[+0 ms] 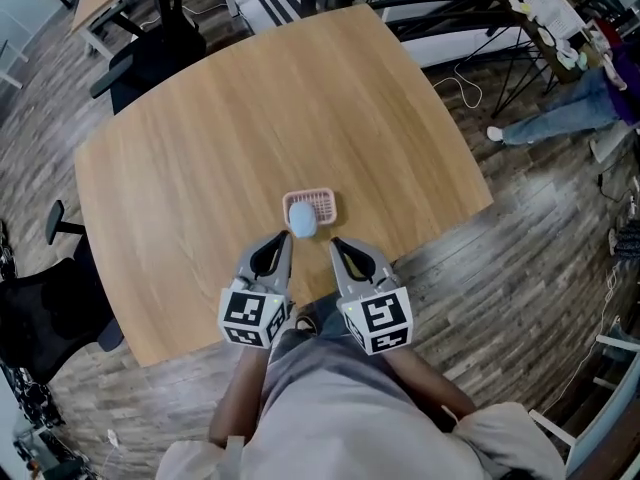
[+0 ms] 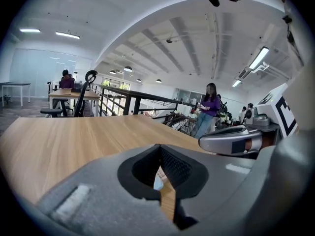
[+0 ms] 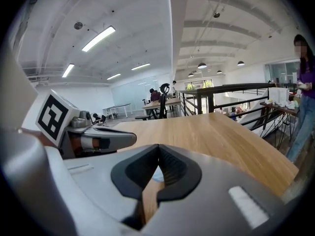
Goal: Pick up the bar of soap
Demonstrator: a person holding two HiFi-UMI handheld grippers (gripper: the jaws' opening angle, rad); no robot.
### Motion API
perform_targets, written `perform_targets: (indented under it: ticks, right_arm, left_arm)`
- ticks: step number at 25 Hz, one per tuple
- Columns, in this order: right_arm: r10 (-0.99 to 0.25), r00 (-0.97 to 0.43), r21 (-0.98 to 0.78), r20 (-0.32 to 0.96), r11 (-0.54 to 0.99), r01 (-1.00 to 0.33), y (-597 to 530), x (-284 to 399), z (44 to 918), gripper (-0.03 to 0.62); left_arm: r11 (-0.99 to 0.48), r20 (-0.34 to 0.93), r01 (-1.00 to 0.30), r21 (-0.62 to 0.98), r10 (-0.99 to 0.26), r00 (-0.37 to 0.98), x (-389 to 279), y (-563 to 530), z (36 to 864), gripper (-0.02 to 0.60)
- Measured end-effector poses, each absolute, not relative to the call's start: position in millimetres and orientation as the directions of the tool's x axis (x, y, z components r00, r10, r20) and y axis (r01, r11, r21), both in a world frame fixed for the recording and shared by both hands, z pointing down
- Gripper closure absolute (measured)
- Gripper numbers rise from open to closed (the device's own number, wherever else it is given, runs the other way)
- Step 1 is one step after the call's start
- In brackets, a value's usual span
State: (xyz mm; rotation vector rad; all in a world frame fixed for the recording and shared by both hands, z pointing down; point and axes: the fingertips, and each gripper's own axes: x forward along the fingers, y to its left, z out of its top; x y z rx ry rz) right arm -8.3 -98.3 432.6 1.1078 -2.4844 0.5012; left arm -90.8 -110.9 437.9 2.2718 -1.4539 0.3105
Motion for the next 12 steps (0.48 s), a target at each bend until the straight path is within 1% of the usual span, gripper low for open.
perform_targets:
  ticks: [6, 12]
  right_arm:
    - [-0.577, -0.646, -0.221, 0.499, 0.637, -0.739, -129, -3, 451, 0.594]
    - [-0.554, -0.646, -0.247, 0.525, 0.628, -0.739, -139, -7, 472, 0.594]
  left_arm:
    - [-0.352, 0.491, -0.911, 0.216, -0.767, 0.412, -90, -146, 475, 0.581]
    - [-0.396, 0.573, -0.892, 0.217, -0.688, 0.445, -90, -163, 513, 0.583]
